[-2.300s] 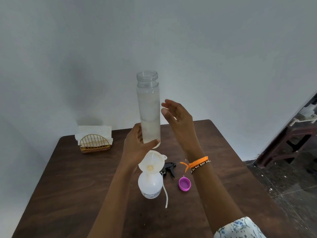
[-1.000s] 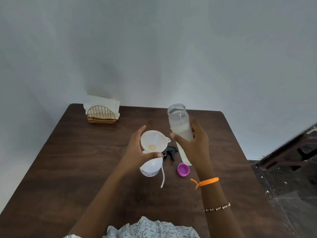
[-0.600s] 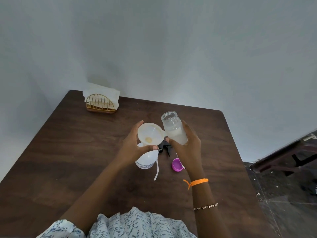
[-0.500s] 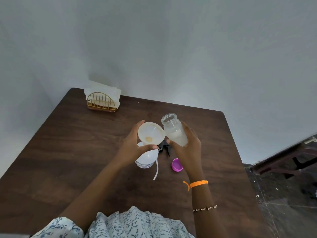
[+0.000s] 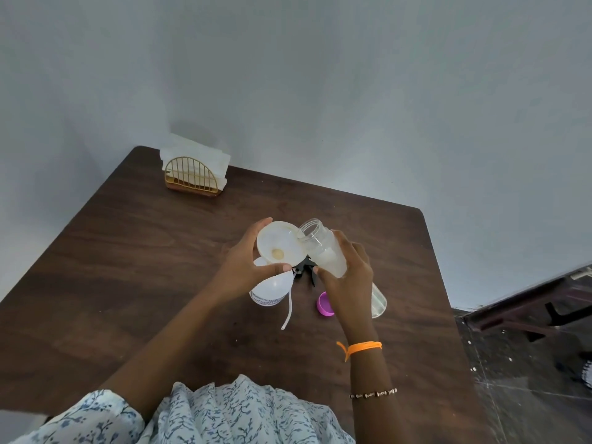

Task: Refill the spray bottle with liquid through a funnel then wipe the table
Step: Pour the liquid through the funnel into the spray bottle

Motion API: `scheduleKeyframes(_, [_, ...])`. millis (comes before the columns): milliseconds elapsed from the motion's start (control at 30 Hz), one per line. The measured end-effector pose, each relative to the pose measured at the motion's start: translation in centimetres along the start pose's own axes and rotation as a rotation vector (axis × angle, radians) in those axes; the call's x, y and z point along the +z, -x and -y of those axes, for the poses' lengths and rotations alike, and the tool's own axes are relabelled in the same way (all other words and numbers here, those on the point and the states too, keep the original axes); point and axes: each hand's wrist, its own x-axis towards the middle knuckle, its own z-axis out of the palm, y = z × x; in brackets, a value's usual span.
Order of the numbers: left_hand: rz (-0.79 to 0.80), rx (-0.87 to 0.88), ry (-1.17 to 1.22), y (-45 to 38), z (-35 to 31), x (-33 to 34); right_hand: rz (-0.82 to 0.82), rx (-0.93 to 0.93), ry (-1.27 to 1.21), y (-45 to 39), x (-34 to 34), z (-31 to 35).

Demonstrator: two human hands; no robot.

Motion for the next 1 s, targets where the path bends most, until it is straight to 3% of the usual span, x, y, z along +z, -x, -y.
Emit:
scheduleKeyframes(267, [0.008,-0.041,0.089,-0.13,0.46,0.05,-0.006,-0.057,0.057,-0.14,0.11,-0.01])
scheduleKeyframes(1000, [-0.005,-0.026,0.054,-0.20,0.08,0.25,-0.036,-0.124,0.257,-0.23,0.09,0.77])
